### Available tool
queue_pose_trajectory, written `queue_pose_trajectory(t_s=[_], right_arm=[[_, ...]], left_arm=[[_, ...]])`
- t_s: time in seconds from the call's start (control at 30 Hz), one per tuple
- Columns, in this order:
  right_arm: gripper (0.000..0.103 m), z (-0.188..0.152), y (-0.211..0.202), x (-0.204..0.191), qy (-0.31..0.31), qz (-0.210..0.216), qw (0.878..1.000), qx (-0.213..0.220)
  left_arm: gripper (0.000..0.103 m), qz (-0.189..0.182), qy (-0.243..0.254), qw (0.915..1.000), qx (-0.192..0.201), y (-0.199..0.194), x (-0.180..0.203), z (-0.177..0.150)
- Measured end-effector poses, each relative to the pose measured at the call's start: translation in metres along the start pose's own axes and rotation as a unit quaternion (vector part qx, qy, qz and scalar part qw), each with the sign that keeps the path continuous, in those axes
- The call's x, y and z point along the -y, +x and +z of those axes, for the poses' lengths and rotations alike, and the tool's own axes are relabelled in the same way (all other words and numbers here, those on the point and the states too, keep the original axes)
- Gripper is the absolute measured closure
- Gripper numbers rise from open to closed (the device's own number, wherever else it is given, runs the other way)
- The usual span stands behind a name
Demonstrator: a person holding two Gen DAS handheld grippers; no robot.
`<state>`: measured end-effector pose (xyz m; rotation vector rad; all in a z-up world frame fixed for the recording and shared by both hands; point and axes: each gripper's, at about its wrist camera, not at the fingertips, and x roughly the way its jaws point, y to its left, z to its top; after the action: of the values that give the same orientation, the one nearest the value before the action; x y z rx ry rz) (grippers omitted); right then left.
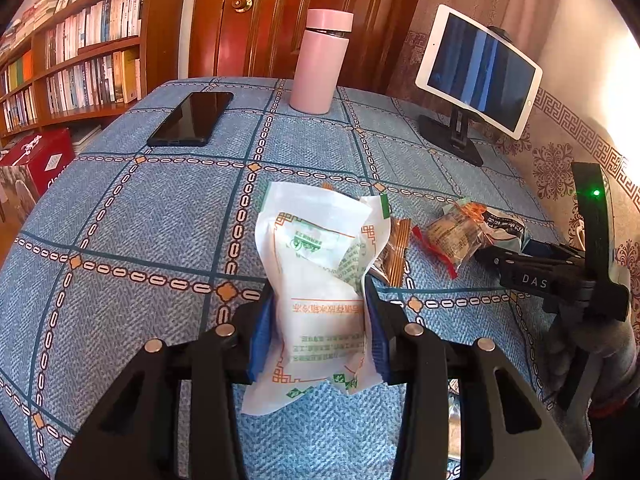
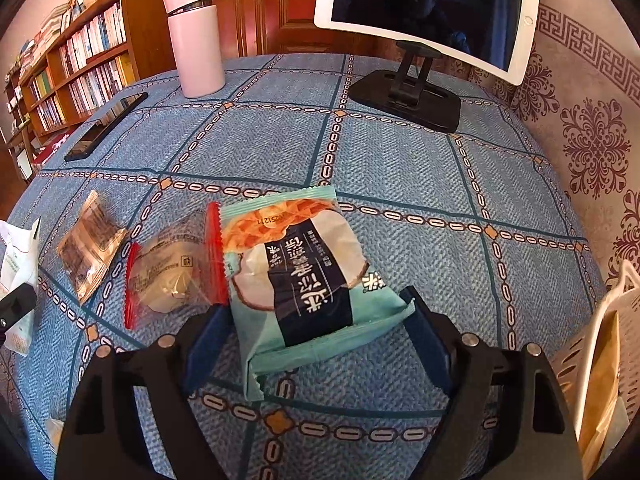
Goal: Organize snacks
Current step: 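Carry the teal snack bag with the right gripper toward the basket while the left holds the white bag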
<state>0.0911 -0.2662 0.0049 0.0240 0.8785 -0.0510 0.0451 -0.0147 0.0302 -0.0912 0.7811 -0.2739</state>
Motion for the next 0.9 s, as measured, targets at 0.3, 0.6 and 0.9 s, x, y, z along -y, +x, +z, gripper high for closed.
queue_pose_trajectory(t_s=[0.3, 0.6, 0.9], right_arm=[[0.044, -0.005, -0.009, -0.005, 0.006, 0.001, 1.0, 0.012], [0.046, -0.016, -0.032, -0.009, 0.02, 0.004, 0.999, 0.034], [0.045, -0.034, -0.054, -0.01, 0.034, 0.032, 0.998, 0.034]], left_arm=[[0.061, 0.0, -0.002, 1.0, 0.0, 0.0, 0.001, 0.0], [0.061, 0.001, -0.008, 1.0, 0.001, 0.0, -0.001, 0.001], [0.061, -0.001, -0.011, 0.9999, 0.003, -0.002, -0.002, 0.001]])
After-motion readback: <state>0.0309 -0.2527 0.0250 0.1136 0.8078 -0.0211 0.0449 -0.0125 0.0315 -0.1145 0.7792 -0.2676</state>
